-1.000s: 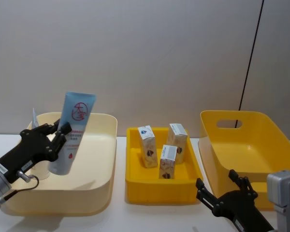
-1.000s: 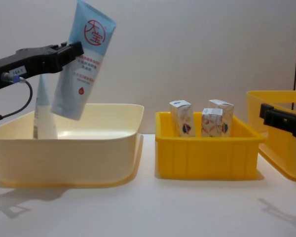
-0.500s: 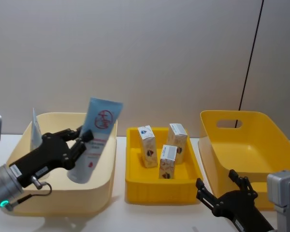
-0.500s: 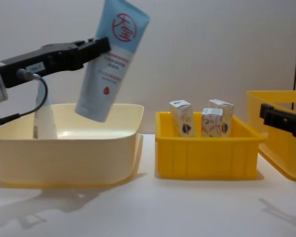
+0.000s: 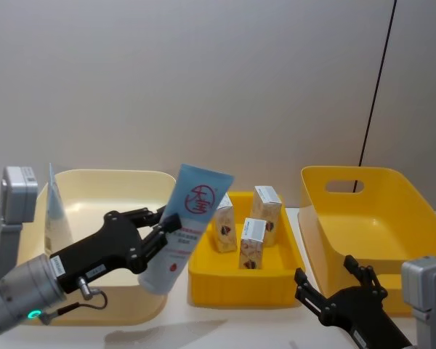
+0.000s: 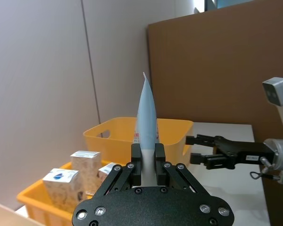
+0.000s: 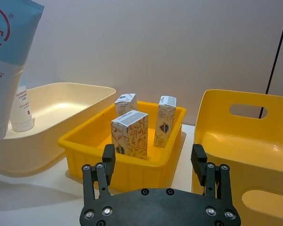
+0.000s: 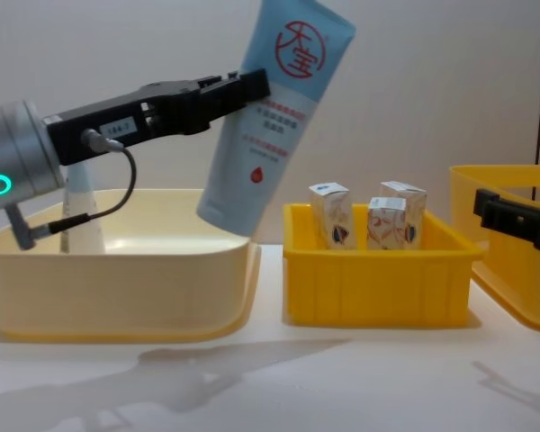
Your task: Bimanual collaborative sorting of washing and personal care products
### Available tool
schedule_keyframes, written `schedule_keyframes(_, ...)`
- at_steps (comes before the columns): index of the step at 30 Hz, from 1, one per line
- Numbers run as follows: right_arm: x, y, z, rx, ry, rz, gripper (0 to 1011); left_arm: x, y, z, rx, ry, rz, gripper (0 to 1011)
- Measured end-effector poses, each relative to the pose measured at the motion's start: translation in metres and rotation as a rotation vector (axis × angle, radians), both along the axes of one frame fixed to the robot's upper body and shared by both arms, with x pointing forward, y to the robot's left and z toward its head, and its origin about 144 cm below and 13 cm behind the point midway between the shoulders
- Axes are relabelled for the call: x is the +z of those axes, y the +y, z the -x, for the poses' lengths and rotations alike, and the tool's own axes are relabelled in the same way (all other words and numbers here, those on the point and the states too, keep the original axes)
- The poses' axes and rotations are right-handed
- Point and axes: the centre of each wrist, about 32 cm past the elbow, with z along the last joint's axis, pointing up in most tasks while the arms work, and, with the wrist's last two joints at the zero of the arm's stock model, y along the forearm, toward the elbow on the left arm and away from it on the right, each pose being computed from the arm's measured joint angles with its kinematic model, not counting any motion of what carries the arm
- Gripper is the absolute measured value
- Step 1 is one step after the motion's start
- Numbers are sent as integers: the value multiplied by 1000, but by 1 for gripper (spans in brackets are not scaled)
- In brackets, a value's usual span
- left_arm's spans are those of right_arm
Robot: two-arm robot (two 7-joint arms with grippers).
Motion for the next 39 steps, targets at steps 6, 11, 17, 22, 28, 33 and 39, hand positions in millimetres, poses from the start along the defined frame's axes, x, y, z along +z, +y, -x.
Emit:
schedule_keyframes(6,0,0,0,0,0,0,1001,0,-9,0,-36,-6,1,167)
schedule_keyframes(11,0,0,0,3,0,-2,1001,1,-13,-1,-51,-13,2,167)
schedule_keyframes(17,2,0,0,29,5,-23,1001,1,-16,-1,-61,-17,3,167)
schedule_keyframes(22,6,2,-2,76,10,-55,1001,1,-18,-1,-67,-20,3,167)
schedule_keyframes(28,11,7,-4,141,19,-80,1001,2,-20,-1,-72,-22,4,167)
schedule_keyframes(33,15,10,-6,202,30,-89,1001,2,-20,-1,-74,-22,4,166)
schedule_keyframes(39,21,12,-9,285,57,-89,1001,2,-21,-1,-76,-23,4,167)
